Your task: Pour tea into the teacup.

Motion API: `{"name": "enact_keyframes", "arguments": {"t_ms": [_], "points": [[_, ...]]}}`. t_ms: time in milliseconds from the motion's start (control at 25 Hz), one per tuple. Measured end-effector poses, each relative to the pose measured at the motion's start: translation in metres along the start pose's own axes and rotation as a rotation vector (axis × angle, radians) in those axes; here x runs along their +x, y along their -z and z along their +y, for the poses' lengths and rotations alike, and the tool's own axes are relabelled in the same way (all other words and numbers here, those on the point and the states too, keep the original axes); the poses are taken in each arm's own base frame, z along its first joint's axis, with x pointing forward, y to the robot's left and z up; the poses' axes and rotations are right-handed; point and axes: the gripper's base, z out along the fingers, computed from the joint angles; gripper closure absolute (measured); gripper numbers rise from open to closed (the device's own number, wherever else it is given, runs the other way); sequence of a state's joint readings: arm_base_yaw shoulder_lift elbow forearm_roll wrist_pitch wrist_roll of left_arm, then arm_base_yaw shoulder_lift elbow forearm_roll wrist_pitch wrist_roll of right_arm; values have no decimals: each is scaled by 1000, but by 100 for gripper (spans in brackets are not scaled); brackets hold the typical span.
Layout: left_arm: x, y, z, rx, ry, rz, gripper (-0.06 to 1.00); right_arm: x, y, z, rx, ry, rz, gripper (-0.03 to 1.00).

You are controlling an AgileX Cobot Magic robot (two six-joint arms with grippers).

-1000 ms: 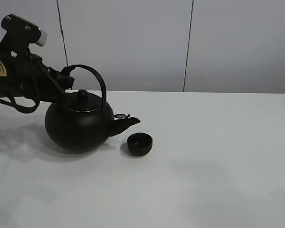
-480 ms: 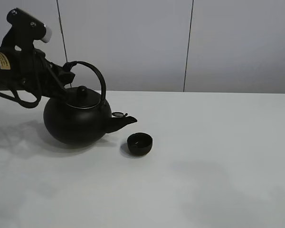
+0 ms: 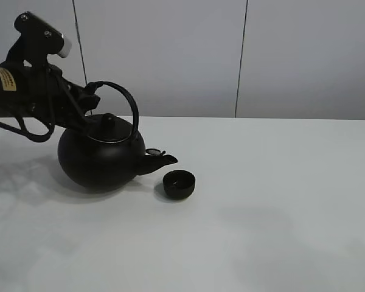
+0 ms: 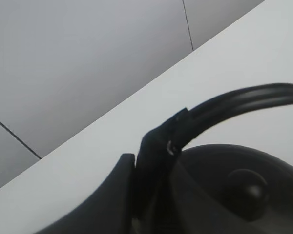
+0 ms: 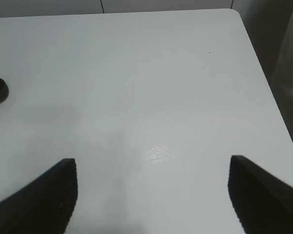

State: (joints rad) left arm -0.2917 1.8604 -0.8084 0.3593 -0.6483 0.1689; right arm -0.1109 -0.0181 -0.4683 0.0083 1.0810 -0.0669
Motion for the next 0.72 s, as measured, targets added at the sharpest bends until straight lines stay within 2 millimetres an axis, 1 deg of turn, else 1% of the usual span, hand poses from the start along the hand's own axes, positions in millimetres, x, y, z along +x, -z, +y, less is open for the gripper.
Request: {"name": "enact_keyframes", "arguments": {"t_ms": [360, 720], "points": [[2, -6, -6, 19, -33, 4, 83, 0, 0, 0, 0, 0, 0, 39], [0, -7, -5, 17, -58, 4, 83, 0, 0, 0, 0, 0, -1, 39]]}}
